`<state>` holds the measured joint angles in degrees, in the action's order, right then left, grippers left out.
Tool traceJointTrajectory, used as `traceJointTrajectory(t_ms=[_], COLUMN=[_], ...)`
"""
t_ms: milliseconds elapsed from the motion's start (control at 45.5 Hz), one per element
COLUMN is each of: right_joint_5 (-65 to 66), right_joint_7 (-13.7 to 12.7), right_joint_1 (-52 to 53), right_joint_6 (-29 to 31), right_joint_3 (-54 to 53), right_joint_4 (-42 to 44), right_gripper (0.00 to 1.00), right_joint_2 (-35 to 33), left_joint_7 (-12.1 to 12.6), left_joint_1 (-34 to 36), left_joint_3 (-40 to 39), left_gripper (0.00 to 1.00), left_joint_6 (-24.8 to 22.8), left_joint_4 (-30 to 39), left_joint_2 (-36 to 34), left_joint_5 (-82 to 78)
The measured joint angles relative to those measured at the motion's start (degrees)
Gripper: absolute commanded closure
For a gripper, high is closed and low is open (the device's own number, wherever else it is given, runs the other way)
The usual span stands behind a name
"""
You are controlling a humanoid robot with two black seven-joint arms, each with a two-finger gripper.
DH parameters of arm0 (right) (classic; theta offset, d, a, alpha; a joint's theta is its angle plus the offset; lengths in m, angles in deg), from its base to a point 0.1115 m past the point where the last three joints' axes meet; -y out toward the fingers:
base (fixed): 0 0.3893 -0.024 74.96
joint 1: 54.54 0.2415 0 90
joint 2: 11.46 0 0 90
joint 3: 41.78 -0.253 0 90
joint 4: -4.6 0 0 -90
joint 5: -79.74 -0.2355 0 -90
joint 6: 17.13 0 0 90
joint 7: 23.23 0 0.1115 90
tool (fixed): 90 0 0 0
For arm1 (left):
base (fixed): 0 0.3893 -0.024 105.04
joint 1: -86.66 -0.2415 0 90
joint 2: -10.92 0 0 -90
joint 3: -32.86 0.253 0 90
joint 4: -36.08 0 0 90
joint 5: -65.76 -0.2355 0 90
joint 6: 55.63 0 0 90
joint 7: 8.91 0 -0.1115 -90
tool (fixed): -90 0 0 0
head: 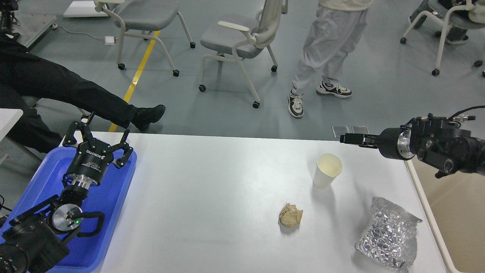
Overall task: Tidy desktop
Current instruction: 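Lower the right gripper around the white paper cup and close it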
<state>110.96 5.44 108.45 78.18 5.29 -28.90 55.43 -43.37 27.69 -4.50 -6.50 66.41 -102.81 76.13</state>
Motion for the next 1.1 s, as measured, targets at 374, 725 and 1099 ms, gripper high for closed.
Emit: traceJointTrajectory(t_ms=[374,725,1099], right_joint_5=[0.83,1.06,1.24], right_joint_7=[-0.10,-0.10,-0.03], right_joint_1=[-4.34,-6.72,-8.47], right_joint_6=[2.17,2.49,2.50], right_joint_3=[0.40,0.47,0.56], right_joint_4=[5.46,8.52,9.99], right_gripper=[0.01,0.05,0.05], right_joint_2=[4.52,7.43,8.19], left_joint_7=[-0.04,0.00,0.00], left_joint_1=[0.00,0.00,0.00], left_joint_3=[0.00,0.00,0.00], left_gripper=[0.02,0.02,0.02], left_joint_6=[0.00,0.00,0.00], left_joint_4=[0.00,0.00,0.02], left_joint_2=[0.00,0.00,0.00], left_joint_5=[0.00,0.00,0.00])
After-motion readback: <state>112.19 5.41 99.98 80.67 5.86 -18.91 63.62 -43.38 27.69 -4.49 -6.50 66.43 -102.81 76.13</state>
